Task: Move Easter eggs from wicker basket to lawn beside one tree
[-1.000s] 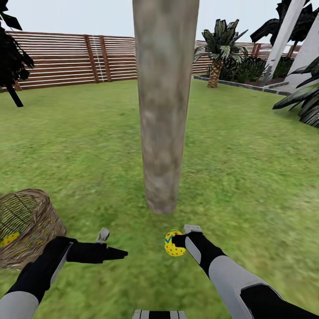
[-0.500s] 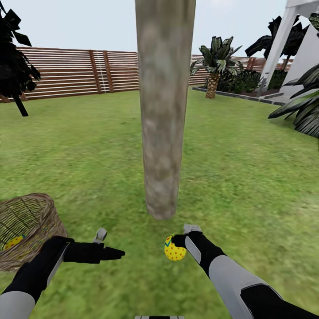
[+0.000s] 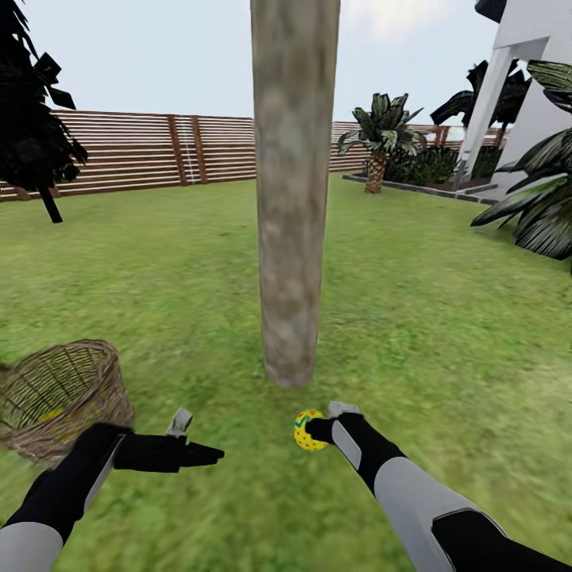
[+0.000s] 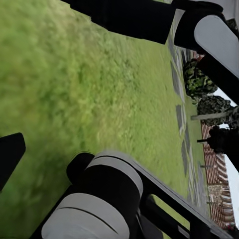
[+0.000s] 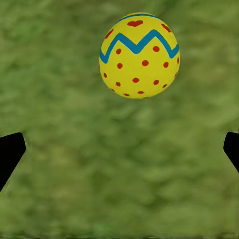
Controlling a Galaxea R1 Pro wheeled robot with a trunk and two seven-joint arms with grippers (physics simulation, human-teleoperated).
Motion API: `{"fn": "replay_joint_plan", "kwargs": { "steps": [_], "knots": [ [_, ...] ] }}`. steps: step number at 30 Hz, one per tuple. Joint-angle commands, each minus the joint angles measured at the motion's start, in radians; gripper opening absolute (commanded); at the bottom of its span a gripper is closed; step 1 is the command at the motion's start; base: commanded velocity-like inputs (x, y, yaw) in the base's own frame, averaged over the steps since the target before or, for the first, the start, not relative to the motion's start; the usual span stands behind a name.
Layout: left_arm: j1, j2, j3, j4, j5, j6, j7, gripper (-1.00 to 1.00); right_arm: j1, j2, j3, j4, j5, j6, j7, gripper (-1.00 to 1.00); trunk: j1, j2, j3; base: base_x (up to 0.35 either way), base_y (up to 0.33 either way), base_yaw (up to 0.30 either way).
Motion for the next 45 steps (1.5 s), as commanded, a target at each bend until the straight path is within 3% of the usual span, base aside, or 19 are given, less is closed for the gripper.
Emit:
{"fn": "replay_joint_plan", "kwargs": {
  "steps": [1, 9, 12, 18, 27, 29, 32, 38, 41, 42, 45],
  "knots": [
    [-0.001, 0.001, -0.002, 0.000, -0.003, 0.011, -0.005, 1.00, 0.000, 0.000, 0.006, -0.002, -0.028, 0.009, -0.009, 1.00, -0.001, 0.000, 0.003, -0.326, 0.000, 0.000],
    [-0.001, 0.002, -0.001, -0.001, 0.000, 0.011, -0.005, 1.00, 0.000, 0.000, 0.003, -0.003, -0.055, 0.056, -0.009, 1.00, -0.005, 0.002, 0.034, -0.326, 0.000, 0.000],
    [-0.001, 0.002, -0.001, -0.001, -0.002, 0.012, -0.005, 1.00, -0.001, 0.000, -0.002, -0.004, -0.095, 0.088, -0.009, 1.00, -0.006, 0.002, 0.046, -0.319, 0.000, 0.000],
    [-0.001, 0.003, 0.000, 0.000, -0.002, 0.013, -0.004, 1.00, -0.001, 0.000, -0.003, -0.005, -0.120, 0.156, -0.011, 1.00, -0.009, 0.004, 0.069, -0.150, 0.000, 0.000],
    [-0.002, 0.044, 0.000, 0.000, -0.007, 0.015, 0.016, 1.00, -0.001, 0.000, -0.003, -0.031, -0.124, 0.171, -0.004, 1.00, -0.013, 0.006, 0.104, -0.010, 0.000, 0.000],
    [-0.003, 0.048, 0.000, 0.000, -0.025, 0.015, 0.066, 1.00, -0.001, 0.000, -0.002, -0.033, -0.123, 0.169, -0.006, 1.00, -0.014, 0.006, 0.111, 0.000, 0.000, 0.000],
    [-0.003, 0.046, 0.001, 0.001, -0.052, 0.016, 0.187, 1.00, -0.001, 0.000, -0.002, -0.033, -0.122, 0.166, -0.009, 1.00, -0.015, 0.007, 0.123, 0.000, 0.000, 0.000],
    [-0.003, 0.036, 0.004, 0.000, -0.062, 0.016, 0.539, 1.00, -0.001, 0.000, -0.002, -0.047, -0.119, 0.167, -0.019, 1.00, -0.018, 0.009, 0.146, 0.000, 0.000, 0.000],
    [-0.003, 0.028, 0.004, -0.005, -0.061, 0.015, 0.652, 1.00, -0.001, 0.000, -0.002, -0.048, -0.119, 0.169, -0.036, 1.00, -0.019, 0.009, 0.158, 0.000, 0.000, 0.000],
    [-0.003, 0.019, 0.004, -0.011, -0.060, 0.015, 0.745, 1.00, -0.001, 0.000, -0.002, -0.050, -0.120, 0.168, -0.047, 1.00, -0.019, 0.009, 0.158, 0.000, 0.000, 0.000],
    [-0.003, 0.016, 0.004, -0.017, -0.058, 0.015, 0.770, 1.00, -0.001, 0.000, -0.001, -0.051, -0.121, 0.169, -0.051, 1.00, -0.019, 0.009, 0.158, 0.000, 0.000, 0.000]
  ]
}}
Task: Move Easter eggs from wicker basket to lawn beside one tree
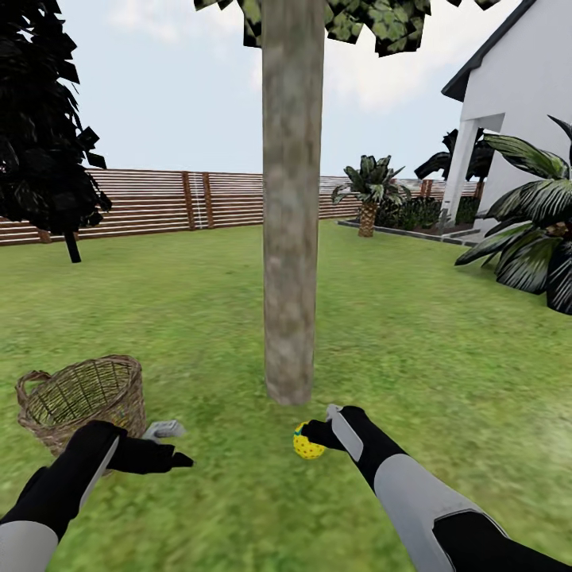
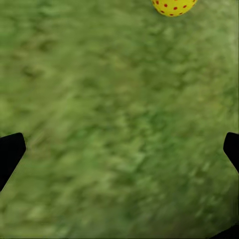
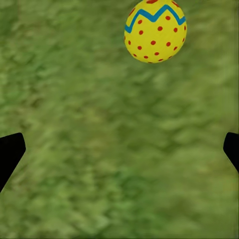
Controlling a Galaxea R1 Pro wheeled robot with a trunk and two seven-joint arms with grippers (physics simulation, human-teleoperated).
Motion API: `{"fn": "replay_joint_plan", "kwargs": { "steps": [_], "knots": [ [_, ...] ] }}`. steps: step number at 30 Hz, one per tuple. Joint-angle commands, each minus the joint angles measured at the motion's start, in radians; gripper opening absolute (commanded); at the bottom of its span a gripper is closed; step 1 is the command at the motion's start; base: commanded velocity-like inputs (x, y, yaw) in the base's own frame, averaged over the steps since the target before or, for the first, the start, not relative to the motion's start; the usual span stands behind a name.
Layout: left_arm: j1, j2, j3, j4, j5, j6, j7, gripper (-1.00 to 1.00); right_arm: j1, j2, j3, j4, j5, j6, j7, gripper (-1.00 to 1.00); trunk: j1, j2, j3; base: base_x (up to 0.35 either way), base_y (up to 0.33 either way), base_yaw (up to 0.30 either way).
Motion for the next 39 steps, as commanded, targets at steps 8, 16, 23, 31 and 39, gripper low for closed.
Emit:
{"fn": "replay_joint_plan", "kwargs": {
  "steps": [8, 16, 23, 31, 39],
  "knots": [
    [0.000, 0.000, -0.001, -0.012, -0.006, -0.006, 0.006, 1.00, 0.000, 0.000, 0.006, -0.002, -0.009, 0.003, -0.010, 1.00, 0.000, 0.000, -0.001, 0.000, 0.010, 0.000],
    [0.001, 0.001, 0.030, -0.075, -0.007, 0.000, 0.003, 1.00, 0.000, 0.000, 0.007, -0.002, -0.009, 0.001, -0.011, 1.00, 0.000, 0.000, 0.002, 0.000, 0.226, 0.111],
    [0.001, 0.001, 0.035, -0.087, -0.009, 0.003, 0.003, 1.00, 0.000, 0.000, 0.006, -0.002, -0.009, -0.001, -0.012, 1.00, -0.001, 0.000, 0.016, 0.000, 0.064, 0.233],
    [0.001, 0.002, 0.035, -0.091, -0.013, 0.004, 0.004, 1.00, 0.000, 0.000, 0.006, -0.002, -0.011, -0.006, -0.012, 1.00, -0.005, 0.002, 0.052, 0.000, 0.003, 0.220],
    [0.001, 0.004, 0.036, -0.091, -0.015, 0.005, 0.004, 1.00, 0.000, 0.000, 0.006, -0.002, -0.011, -0.009, -0.012, 1.00, -0.015, 0.017, 0.082, 0.000, 0.000, 0.028]
  ]
}}
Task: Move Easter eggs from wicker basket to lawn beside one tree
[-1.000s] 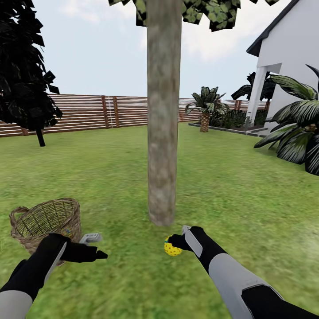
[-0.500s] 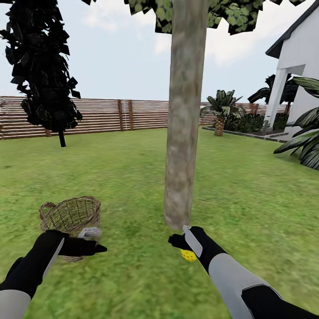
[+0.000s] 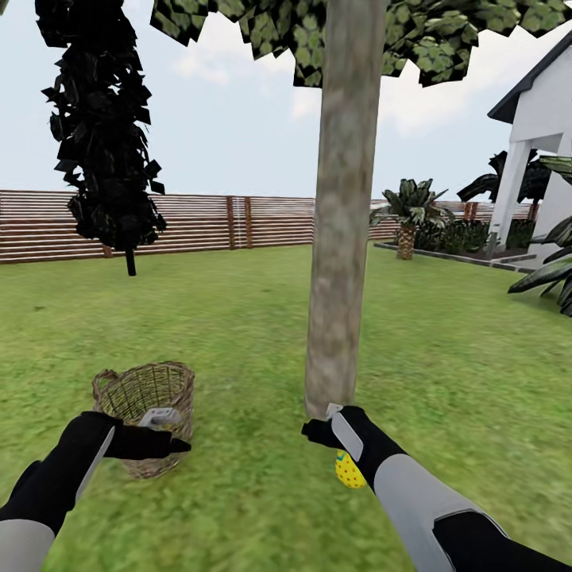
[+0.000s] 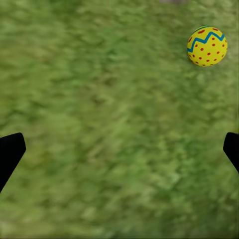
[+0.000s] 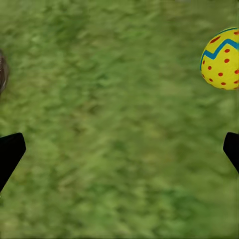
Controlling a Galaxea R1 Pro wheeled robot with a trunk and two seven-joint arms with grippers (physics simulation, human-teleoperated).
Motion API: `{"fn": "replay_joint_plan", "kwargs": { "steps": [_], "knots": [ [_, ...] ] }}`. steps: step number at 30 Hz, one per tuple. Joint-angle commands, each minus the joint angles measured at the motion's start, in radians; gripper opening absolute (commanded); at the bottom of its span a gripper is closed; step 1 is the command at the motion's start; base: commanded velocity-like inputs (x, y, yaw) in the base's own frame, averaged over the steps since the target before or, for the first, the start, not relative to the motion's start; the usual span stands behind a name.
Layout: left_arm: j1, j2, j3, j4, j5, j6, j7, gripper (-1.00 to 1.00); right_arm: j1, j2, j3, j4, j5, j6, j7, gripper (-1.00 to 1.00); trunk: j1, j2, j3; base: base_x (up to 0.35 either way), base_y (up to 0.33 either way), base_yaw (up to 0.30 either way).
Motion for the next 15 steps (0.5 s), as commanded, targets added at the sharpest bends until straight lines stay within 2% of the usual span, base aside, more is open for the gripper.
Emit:
{"fn": "replay_joint_plan", "kwargs": {
  "steps": [1, 11, 15],
  "knots": [
    [0.000, 0.000, 0.002, -0.001, -0.009, 0.004, -0.009, 1.00, 0.000, 0.000, 0.005, -0.001, -0.009, 0.003, -0.009, 1.00, -0.004, 0.007, 0.002, 0.000, 0.000, 0.002],
    [0.000, 0.004, 0.005, -0.001, -0.007, 0.004, -0.010, 1.00, 0.000, 0.000, 0.006, -0.001, -0.009, 0.002, -0.007, 1.00, -0.042, 0.077, 0.033, 0.000, 0.000, 0.000],
    [0.000, 0.005, 0.022, 0.000, -0.002, 0.004, -0.012, 1.00, 0.000, 0.000, 0.006, -0.001, -0.009, 0.002, -0.007, 1.00, -0.058, 0.105, 0.046, 0.000, 0.000, 0.000]
  ]
}}
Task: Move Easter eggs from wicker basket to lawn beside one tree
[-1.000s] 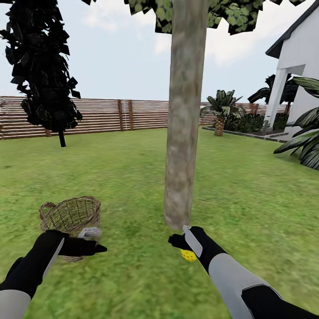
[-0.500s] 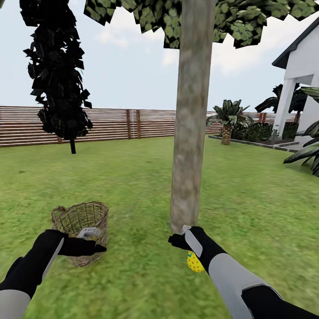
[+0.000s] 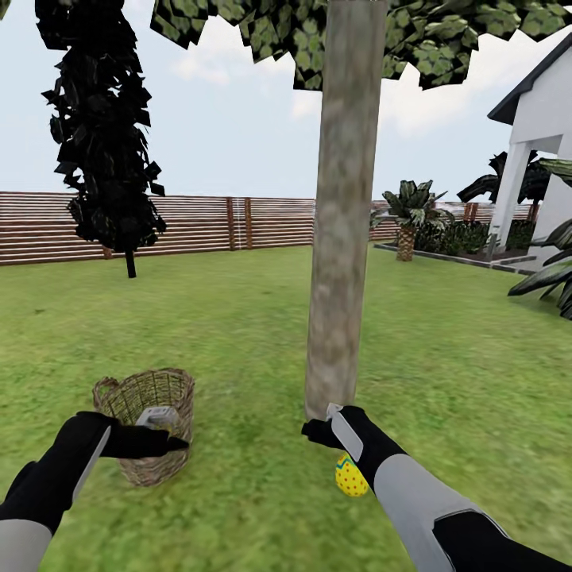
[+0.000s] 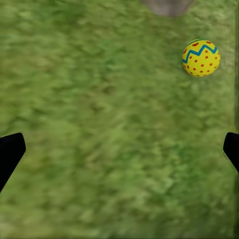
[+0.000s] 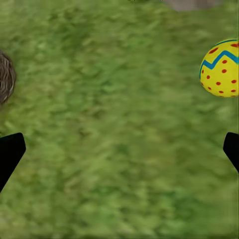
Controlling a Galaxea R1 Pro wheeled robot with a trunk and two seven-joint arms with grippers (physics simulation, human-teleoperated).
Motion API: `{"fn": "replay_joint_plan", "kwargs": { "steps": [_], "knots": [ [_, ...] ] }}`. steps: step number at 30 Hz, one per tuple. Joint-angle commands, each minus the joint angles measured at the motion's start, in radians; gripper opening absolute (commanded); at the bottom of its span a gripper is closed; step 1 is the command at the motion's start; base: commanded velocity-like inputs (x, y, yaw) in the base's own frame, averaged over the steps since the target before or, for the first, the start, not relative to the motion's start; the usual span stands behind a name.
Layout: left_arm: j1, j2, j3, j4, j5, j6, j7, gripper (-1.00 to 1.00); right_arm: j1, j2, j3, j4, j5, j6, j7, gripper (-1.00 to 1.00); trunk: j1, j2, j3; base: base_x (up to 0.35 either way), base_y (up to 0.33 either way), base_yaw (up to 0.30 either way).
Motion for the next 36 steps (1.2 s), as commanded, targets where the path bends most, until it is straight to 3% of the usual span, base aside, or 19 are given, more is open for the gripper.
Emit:
{"fn": "replay_joint_plan", "kwargs": {
  "steps": [1, 4, 11, 36],
  "knots": [
    [0.000, 0.000, 0.011, -0.001, -0.006, 0.004, -0.011, 1.00, -0.001, 0.000, 0.005, -0.001, -0.009, 0.003, -0.009, 1.00, -0.004, 0.007, 0.002, 0.000, 0.000, 0.000],
    [0.000, 0.001, 0.031, -0.001, -0.003, 0.003, -0.039, 1.00, -0.001, 0.000, 0.005, -0.001, -0.009, 0.002, -0.009, 1.00, -0.016, 0.028, 0.011, 0.000, 0.000, 0.017],
    [0.000, 0.001, 0.039, -0.001, -0.008, 0.003, -0.096, 1.00, -0.001, 0.000, 0.005, -0.001, -0.009, 0.003, -0.009, 1.00, -0.042, 0.077, 0.033, 0.000, 0.000, 0.162],
    [0.000, 0.003, 0.040, -0.001, -0.006, 0.001, -0.107, 1.00, -0.001, 0.000, 0.003, -0.001, -0.011, 0.004, -0.009, 1.00, -0.138, 0.252, 0.085, 0.000, 0.000, 0.207]
  ]
}}
